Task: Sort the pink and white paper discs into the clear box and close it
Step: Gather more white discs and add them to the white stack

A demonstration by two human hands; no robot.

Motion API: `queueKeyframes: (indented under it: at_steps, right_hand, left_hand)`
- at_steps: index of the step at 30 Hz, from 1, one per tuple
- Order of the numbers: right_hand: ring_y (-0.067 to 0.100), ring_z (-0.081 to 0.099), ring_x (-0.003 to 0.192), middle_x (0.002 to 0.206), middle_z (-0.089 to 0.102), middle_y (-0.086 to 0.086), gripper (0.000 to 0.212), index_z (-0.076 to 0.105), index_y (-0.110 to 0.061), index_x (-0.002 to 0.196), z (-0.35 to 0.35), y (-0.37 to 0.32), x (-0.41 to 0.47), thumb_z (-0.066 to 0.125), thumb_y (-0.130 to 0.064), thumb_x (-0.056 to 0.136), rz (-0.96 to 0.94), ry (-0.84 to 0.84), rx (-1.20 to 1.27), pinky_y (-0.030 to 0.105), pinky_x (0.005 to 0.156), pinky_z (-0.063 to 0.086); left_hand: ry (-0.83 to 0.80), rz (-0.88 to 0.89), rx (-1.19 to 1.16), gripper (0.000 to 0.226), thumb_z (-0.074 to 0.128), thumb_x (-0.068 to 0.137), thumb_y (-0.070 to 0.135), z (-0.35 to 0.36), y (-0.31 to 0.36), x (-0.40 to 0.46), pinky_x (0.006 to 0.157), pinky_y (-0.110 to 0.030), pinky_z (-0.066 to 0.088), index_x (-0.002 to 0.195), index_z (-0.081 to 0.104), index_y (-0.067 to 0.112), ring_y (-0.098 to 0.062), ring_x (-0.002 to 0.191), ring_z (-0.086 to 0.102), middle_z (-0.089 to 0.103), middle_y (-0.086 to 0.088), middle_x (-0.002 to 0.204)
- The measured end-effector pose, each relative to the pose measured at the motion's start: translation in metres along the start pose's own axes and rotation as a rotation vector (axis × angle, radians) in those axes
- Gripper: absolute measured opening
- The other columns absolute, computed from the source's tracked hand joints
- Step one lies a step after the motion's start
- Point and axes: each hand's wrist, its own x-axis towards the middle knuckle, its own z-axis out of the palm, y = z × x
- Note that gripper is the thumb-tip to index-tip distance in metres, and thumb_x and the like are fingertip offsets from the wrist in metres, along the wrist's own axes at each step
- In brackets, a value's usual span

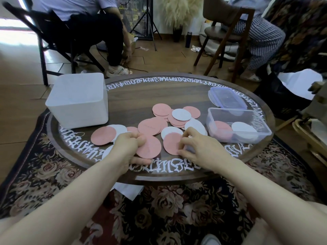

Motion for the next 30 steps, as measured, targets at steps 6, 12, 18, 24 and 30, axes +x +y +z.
queueKeyframes:
  at_steps: [6, 12, 18, 24, 30]
  right_hand:
    - [0.021, 0.055, 0.083, 0.1, 0.046, -0.007, 0.026, 0.053, -0.023, 0.084, -0.003, -0.004, -0.002, 0.058, -0.049, 0.085, 0.072, -0.083, -0.026, 0.03, 0.062, 0.034]
    - [0.015, 0.053, 0.087, 0.111, 0.046, -0.009, 0.058, 0.047, -0.027, 0.115, -0.005, 0.001, -0.002, 0.075, -0.048, 0.069, 0.225, -0.155, 0.153, 0.031, 0.071, 0.041]
    - [0.015, 0.054, 0.078, 0.082, 0.054, -0.012, 0.039, 0.05, -0.024, 0.091, -0.001, 0.007, 0.001, 0.08, -0.034, 0.067, 0.303, -0.138, 0.306, 0.034, 0.069, 0.044]
    - [0.017, 0.059, 0.067, 0.073, 0.065, -0.002, 0.011, 0.059, -0.019, 0.076, -0.009, 0.015, 0.003, 0.069, -0.02, 0.083, 0.35, -0.062, 0.592, 0.036, 0.068, 0.049]
    - [-0.006, 0.046, 0.041, 0.065, 0.06, -0.002, 0.014, 0.059, -0.016, 0.076, -0.013, -0.005, 0.01, 0.062, -0.01, 0.088, 0.362, -0.011, 0.894, 0.011, 0.049, 0.035]
  left_hand:
    - [-0.034, -0.048, -0.115, 0.027, 0.049, 0.093, -0.003, 0.001, -0.002, 0.001, 0.048, -0.035, 0.058, 0.12, 0.053, -0.002, -0.034, 0.088, 0.063, 0.058, -0.023, 0.118]
    - [-0.054, -0.073, -0.099, 0.016, 0.047, 0.094, 0.0, 0.003, -0.002, 0.002, 0.053, -0.04, 0.059, 0.108, 0.056, 0.001, -0.035, 0.094, 0.063, 0.06, -0.023, 0.115]
    - [-0.047, -0.072, -0.083, 0.014, 0.049, 0.095, 0.007, 0.007, -0.004, 0.001, 0.051, -0.039, 0.059, 0.105, 0.058, 0.003, -0.038, 0.099, 0.062, 0.059, -0.025, 0.117]
    - [-0.031, -0.062, -0.085, 0.023, 0.048, 0.096, 0.011, 0.008, -0.004, 0.0, 0.049, -0.038, 0.059, 0.115, 0.056, 0.001, -0.038, 0.099, 0.062, 0.058, -0.024, 0.118]
    - [-0.084, -0.033, -0.096, 0.023, 0.05, 0.097, 0.018, 0.012, -0.003, -0.004, 0.05, -0.033, 0.058, 0.113, 0.059, 0.005, -0.03, 0.084, 0.067, 0.065, -0.019, 0.107]
